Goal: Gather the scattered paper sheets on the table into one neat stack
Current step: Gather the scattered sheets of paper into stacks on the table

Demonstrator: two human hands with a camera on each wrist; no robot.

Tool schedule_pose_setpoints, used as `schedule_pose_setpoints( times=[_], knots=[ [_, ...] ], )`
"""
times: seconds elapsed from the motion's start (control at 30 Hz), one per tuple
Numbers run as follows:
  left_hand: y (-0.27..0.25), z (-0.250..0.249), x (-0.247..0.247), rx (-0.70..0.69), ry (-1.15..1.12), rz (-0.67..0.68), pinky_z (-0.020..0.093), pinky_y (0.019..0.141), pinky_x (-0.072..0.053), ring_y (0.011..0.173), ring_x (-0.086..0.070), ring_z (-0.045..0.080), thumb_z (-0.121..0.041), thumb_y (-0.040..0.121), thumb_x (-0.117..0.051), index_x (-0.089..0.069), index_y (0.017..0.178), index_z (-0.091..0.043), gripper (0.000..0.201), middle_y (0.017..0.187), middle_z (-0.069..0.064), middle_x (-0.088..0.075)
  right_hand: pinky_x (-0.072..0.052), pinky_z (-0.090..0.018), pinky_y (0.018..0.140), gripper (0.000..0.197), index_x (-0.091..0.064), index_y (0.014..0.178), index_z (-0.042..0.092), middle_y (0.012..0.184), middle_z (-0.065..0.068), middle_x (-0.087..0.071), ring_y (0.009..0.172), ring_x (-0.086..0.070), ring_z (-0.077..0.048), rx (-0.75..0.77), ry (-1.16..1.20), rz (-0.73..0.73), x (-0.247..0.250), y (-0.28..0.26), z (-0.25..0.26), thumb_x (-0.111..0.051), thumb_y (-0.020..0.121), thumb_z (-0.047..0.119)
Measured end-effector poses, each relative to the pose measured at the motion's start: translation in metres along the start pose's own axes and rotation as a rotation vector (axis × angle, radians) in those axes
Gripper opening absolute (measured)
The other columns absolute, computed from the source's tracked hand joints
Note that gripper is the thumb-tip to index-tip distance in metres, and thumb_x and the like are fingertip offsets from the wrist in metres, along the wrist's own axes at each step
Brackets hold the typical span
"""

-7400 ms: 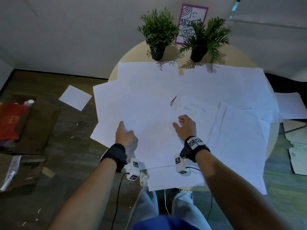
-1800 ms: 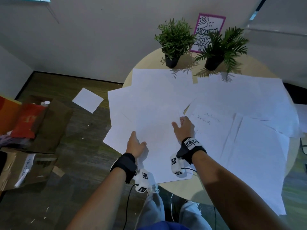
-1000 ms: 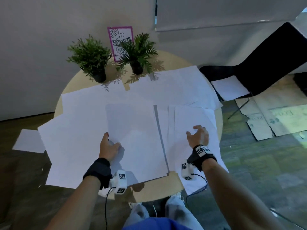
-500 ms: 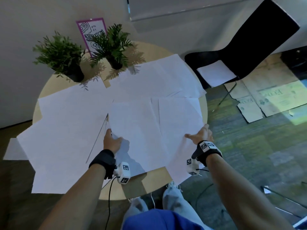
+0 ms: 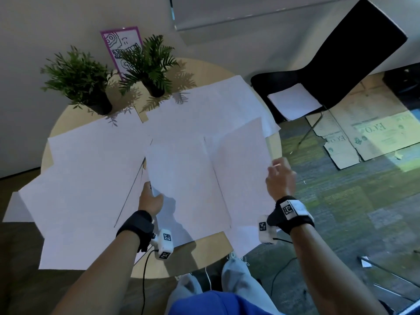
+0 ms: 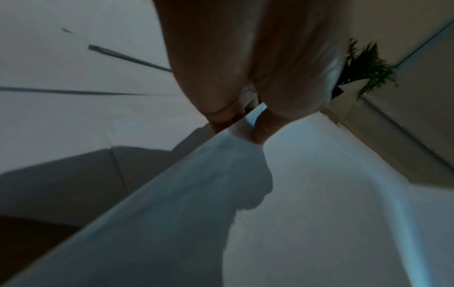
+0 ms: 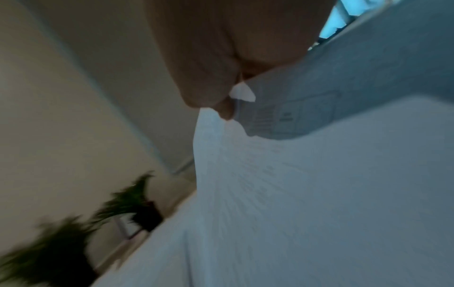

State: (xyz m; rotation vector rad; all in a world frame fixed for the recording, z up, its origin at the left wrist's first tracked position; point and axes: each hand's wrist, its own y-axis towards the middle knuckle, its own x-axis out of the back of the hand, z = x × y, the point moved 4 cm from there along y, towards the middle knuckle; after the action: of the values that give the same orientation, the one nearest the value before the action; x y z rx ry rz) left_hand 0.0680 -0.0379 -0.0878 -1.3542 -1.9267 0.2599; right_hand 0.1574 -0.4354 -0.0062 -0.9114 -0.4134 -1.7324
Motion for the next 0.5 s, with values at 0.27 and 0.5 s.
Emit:
schedule_pose_setpoints(
  times=[0.27,0.5],
  knots=[
    [-0.014,-0.003,0.006,0.024,-0.107,0.010,0.048,0.099,-0.047,0.113,-0.056,0.034,-0.023,0.099,-0.052,-0.051,0.127,-0.007,0.032,0.126,0.014,-0.059,-0.052,-0.010,0.068,0.027,-0.062,0.121,0.009,0.099,0.005,-0.063,0.082,-0.061,0.014,0.363,0.407,-0.143,0.046,-0.027,0.101,-0.066,0.095,0.014],
    [-0.022,-0.008,0.007,0.233,-0.568,0.140,0.052,0.111,-0.037,0.129,-0.050,0.030,-0.074,0.090,-0.033,-0.048,0.143,-0.016,0.079,0.139,0.005,-0.054,-0.048,-0.025,0.079,0.027,-0.061,0.122,0.011,0.107,-0.011,-0.066,0.096,-0.061,-0.020,0.155,0.263,0.211,-0.049,-0.031,0.087,-0.063,0.095,0.012]
  ],
)
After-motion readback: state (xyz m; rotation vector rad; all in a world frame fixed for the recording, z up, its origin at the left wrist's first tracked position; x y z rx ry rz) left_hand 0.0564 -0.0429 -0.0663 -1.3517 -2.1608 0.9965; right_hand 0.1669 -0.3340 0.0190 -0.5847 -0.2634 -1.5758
